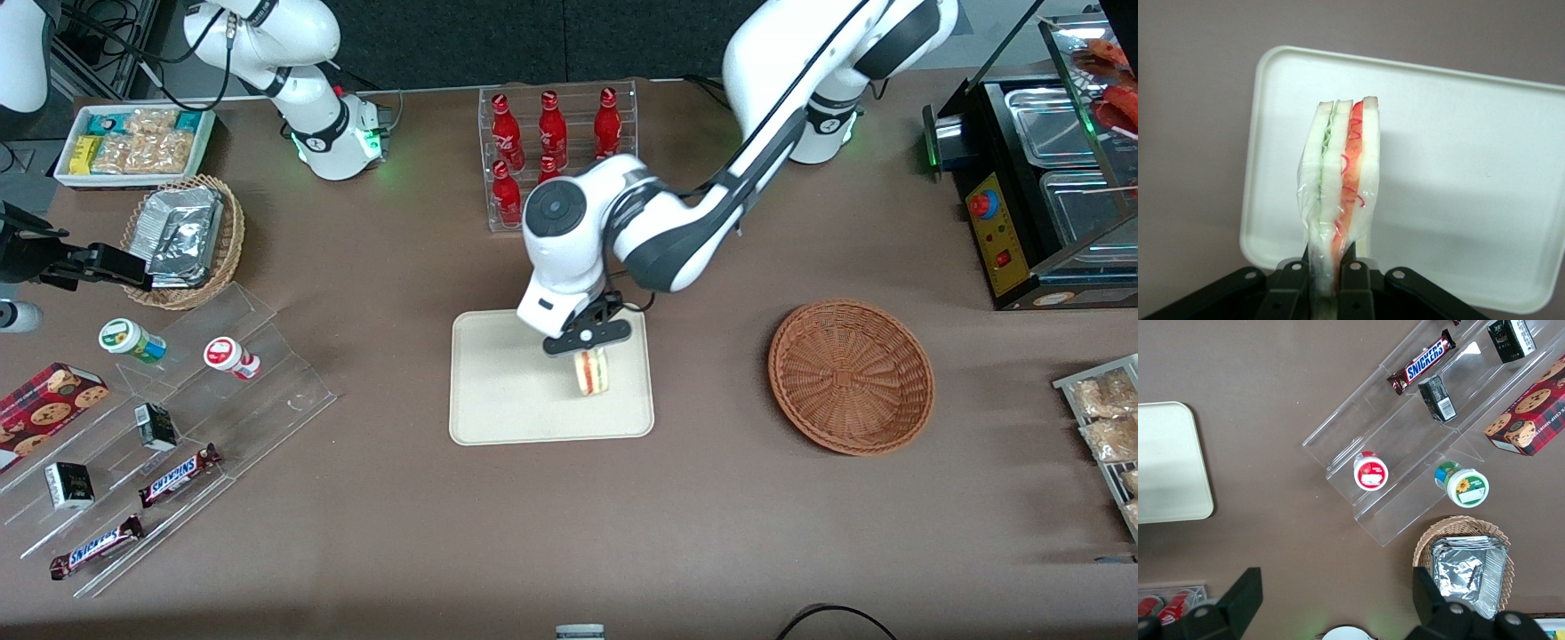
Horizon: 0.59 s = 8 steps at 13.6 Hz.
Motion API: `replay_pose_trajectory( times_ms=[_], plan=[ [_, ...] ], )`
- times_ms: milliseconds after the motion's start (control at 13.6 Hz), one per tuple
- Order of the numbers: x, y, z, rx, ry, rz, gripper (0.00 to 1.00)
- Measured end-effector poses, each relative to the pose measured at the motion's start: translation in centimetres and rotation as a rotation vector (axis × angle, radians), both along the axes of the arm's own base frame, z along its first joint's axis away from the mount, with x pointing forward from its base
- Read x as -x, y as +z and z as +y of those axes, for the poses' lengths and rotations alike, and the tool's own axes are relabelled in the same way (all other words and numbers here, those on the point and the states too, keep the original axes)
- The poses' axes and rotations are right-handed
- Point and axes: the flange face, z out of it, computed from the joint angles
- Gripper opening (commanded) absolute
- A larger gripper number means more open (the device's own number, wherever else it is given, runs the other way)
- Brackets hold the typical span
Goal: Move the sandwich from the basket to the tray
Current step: 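Carry the sandwich over the cream tray and lower it, then open the left gripper to release the sandwich on the tray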
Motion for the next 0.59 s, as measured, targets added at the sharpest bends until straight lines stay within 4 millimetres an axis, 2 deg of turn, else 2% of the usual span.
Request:
replay_pose_trajectory(
  times_ms=[221, 442, 516, 589],
  plan=[
    [0.1, -4.5, -1.4, 0.017, -0.038, -0.036, 0.00],
    [1.3, -7.1, -2.4, 0.002, -0.070, -0.025, 0.00],
    [1.5, -7.4, -2.5, -0.002, -0.074, -0.022, 0.08],
    [1.5, -7.6, -2.5, -0.004, -0.076, -0.022, 0.65]
  ],
)
